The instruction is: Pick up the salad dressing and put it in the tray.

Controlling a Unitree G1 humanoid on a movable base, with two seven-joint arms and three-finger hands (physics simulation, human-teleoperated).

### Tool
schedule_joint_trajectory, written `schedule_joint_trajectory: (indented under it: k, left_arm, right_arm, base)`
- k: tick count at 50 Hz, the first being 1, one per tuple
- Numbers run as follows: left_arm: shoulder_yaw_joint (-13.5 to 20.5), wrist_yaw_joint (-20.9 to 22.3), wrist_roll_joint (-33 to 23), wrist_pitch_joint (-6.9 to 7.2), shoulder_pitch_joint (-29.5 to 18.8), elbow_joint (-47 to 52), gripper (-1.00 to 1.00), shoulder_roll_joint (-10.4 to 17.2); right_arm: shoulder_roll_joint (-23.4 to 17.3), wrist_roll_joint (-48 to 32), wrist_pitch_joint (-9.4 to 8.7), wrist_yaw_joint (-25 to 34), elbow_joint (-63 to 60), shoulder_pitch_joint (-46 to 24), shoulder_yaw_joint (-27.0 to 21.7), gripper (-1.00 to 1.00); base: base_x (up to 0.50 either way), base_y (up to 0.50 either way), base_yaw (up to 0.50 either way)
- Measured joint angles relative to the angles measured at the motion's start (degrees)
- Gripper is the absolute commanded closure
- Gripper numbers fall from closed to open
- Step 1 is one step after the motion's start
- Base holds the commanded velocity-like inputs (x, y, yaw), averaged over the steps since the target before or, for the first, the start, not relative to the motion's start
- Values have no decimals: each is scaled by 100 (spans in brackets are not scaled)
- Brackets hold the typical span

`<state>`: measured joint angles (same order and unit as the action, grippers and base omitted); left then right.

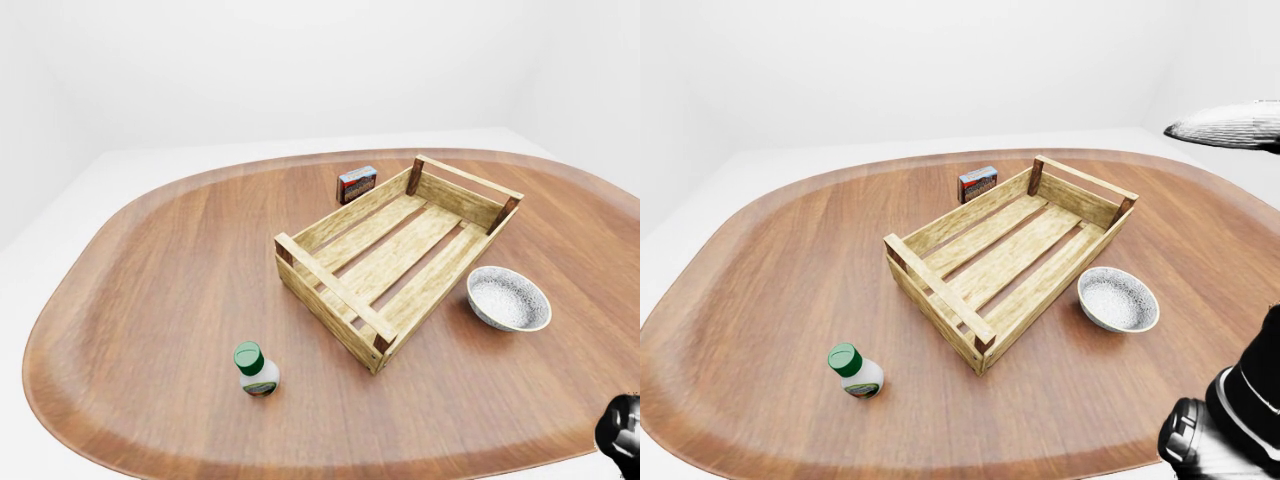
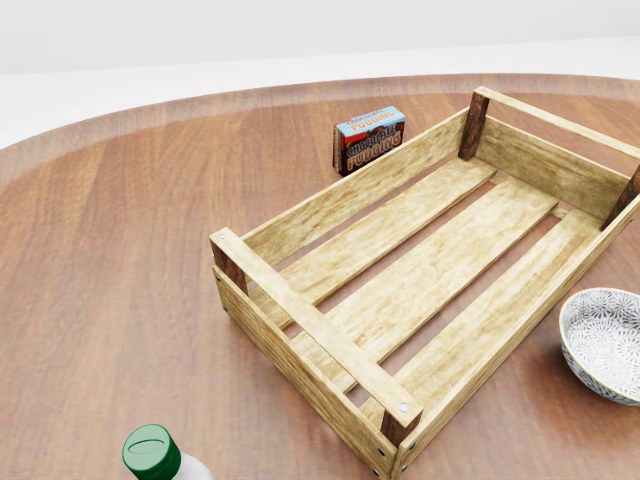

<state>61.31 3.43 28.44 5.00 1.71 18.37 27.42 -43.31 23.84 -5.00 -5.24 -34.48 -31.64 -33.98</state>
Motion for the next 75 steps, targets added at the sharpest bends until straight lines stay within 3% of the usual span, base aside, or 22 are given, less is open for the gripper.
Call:
schedule_joint_trajectory:
  k: [9,16,20,28,38,48,65,75]
  left_arm:
    - [-4,-4,-5,0,4,-20,-100,2]
    - [-2,-4,-2,0,10,-13,-100,-5]
    - [4,-4,8,0,16,6,-100,-9]
    - [5,5,8,0,18,6,-100,-16]
    - [-2,-5,8,0,15,38,-100,-24]
    - [2,-28,10,0,6,80,-100,-23]
    - [-7,-17,-2,0,13,47,-100,-37]
    - [-12,-9,-7,0,21,36,-100,-49]
  right_arm:
    - [702,-1584,0,860,616,-1310,1706,-100]
    - [1644,-3026,0,2031,1394,-2162,2659,-100]
    - [2417,-3786,0,2522,2187,-2426,3186,-100]
    - [3487,-4929,0,3244,3179,-2708,3621,-100]
    - [4117,-5628,0,3675,3681,-2825,3791,-100]
    - [4542,-6033,0,3862,3771,-2477,3996,-100]
    - [5129,-6616,0,3705,3862,-453,4550,-100]
    - [5251,-6760,0,3477,4256,227,4716,-100]
  base:
    - [0,0,0]
    - [0,0,0]
    - [0,0,0]
    - [0,0,0]
    - [0,0,0]
    - [0,0,0]
    - [0,0,0]
    - [0,0,0]
